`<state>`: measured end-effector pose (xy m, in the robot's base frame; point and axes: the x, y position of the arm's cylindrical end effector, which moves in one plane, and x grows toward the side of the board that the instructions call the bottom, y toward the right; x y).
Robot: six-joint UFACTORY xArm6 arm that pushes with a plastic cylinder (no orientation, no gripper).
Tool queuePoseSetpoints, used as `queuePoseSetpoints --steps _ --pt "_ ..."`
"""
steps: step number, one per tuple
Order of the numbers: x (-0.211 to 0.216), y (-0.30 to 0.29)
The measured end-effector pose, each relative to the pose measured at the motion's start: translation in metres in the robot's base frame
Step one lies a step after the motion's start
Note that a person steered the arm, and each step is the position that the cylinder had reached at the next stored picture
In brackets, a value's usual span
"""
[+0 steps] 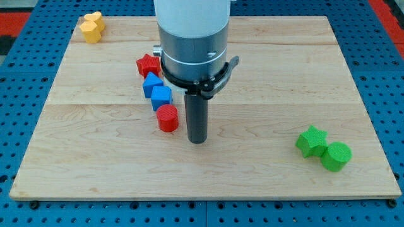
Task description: Move the red circle to the left center of the board
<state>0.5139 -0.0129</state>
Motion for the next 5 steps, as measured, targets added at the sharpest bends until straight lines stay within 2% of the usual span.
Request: queuePoseSetpoints --steps 2,3,4,5 --pt "-0.007 -0.122" --pt "-0.004 -0.110" --pt "-0.004 -0.049" --pt "-0.016 -0.025"
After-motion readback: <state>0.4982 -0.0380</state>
